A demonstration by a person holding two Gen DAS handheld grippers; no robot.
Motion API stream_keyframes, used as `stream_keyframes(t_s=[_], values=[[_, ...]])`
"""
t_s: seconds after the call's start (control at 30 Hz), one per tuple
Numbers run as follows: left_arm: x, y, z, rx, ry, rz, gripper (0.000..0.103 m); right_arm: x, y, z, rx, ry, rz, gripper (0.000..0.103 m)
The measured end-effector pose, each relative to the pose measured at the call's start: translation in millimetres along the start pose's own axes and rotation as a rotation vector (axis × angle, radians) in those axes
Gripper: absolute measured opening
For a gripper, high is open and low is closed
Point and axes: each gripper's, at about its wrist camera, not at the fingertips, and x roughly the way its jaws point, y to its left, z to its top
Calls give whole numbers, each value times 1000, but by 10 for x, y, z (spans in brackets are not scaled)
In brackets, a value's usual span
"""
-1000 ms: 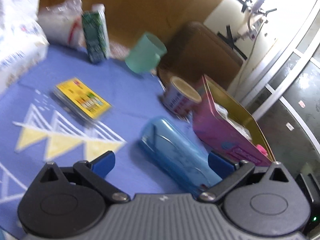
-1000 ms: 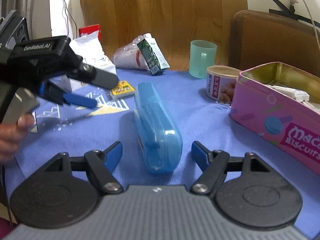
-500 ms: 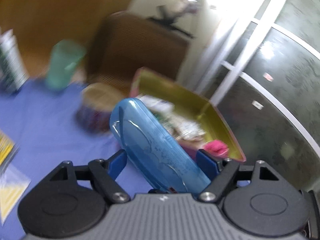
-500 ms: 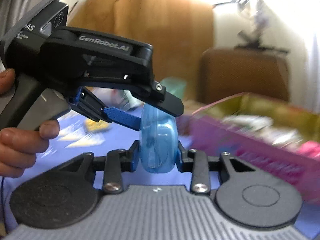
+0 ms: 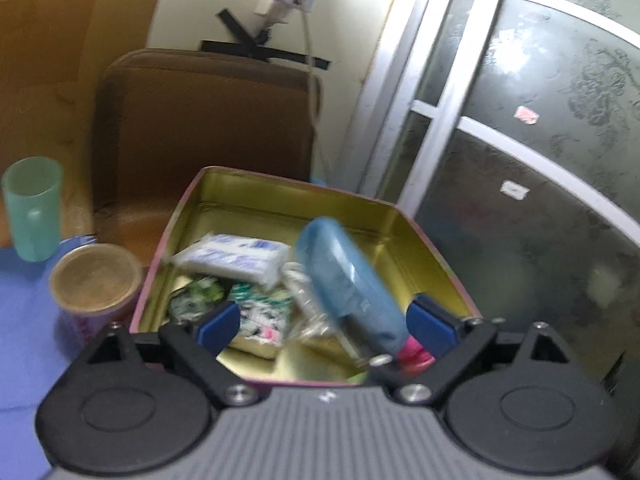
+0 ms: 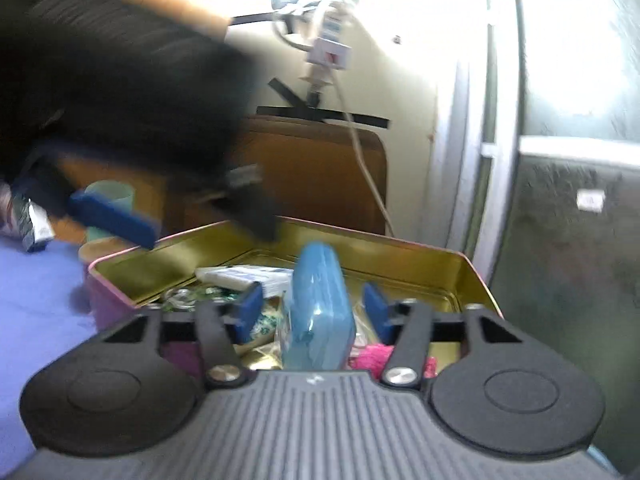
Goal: Organize soft objects
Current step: 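Carry the blue pencil case into the tin and open both grippers, then move both grippers toward the yellow refill card pack on the table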
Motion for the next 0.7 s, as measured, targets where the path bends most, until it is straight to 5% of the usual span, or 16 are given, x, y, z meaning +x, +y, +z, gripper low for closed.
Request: stream_keyframes(t_s=[0.3, 0.7], values=[[-240, 121, -226, 34, -24, 180, 96, -231, -80, -63, 114, -38, 14, 68], [-697, 145, -593, 116, -44, 316, 96, -527, 43, -75, 172, -38, 37, 68]])
